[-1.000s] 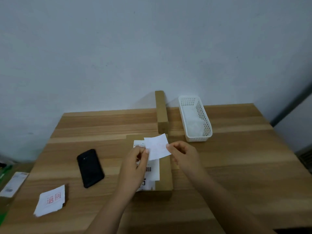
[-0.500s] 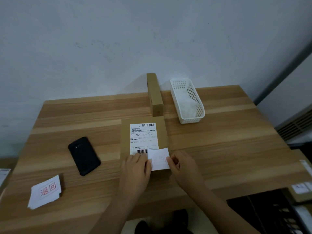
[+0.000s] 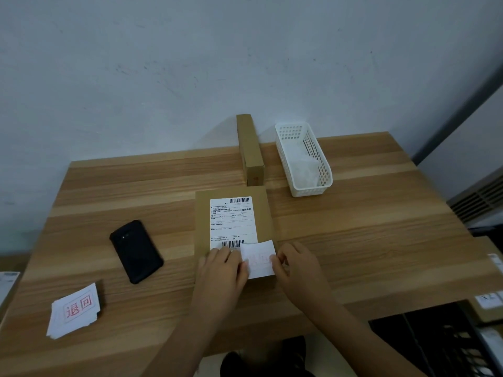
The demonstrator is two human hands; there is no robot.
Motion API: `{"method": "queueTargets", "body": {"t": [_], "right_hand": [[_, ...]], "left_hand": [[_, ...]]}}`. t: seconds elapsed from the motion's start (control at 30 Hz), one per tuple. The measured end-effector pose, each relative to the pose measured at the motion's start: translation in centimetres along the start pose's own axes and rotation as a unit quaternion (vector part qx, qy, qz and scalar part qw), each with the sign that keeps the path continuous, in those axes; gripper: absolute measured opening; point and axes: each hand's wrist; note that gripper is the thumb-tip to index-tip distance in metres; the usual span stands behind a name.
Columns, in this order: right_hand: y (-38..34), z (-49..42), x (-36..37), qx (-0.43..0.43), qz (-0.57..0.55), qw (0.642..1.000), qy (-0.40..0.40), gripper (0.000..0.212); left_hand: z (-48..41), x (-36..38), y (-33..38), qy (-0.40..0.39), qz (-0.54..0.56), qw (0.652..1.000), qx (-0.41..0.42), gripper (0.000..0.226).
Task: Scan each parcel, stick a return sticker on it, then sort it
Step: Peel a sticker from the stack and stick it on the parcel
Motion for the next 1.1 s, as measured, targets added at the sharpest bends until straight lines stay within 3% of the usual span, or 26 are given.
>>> {"method": "queueTargets", "body": {"t": [0.23,0.4,0.5,0.57,0.7,0.83,1.03,1.1], "right_hand": [[0.4,0.5,0.5,-0.01,0.024,1.0,0.001,0.024],[0.2,0.5,0.5,0.009,0.028,0.999,0.017,0.027],[0.2,0.4,0.2,0.02,0.004,0.999,0.029,0.022],[0.7,0.2,0.1,-0.031,0.039,0.998,0.038,0.015],[2.0,-0.5,0.3,-0.123,0.114,0.982,-0.092,0.057],[3.8,-0.6,1.4,-0.173,0.245,0.95,-0.09,0.058],[4.6,-0.6,2.3,-0.188,0.279,0.941,-0.049,0.056],[4.1,-0.5,2.1,-0.169,0.268,0.946,-0.071,0.057]], "left_hand": [[0.2,0.8,-0.2,0.02,-0.034,0.999,0.007,0.026],[0.1,0.6,-0.1,-0.021,-0.011,1.0,-0.017,0.02],[0.1,0.6,-0.5,0.028,0.023,0.999,0.002,0.024],[0.2,1.0,-0.8,0.072,0.037,0.996,0.038,0.016],[0.1,2.1,-1.2,0.056,-0.003,0.993,0.102,0.054],[-0.2,3.8,-2.1,0.029,-0.104,0.982,0.154,0.059],[0.1,4.4,-2.0,0.009,-0.133,0.981,0.143,0.057],[0.2,3.9,-1.6,-0.005,-0.125,0.983,0.136,0.058]]}}
Point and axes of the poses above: each hand's wrist, its own z-axis away from the middle knuckle, its own x-axis out of the palm, y = z × x, and after that the axes turned 10 degrees about -y, right-handed
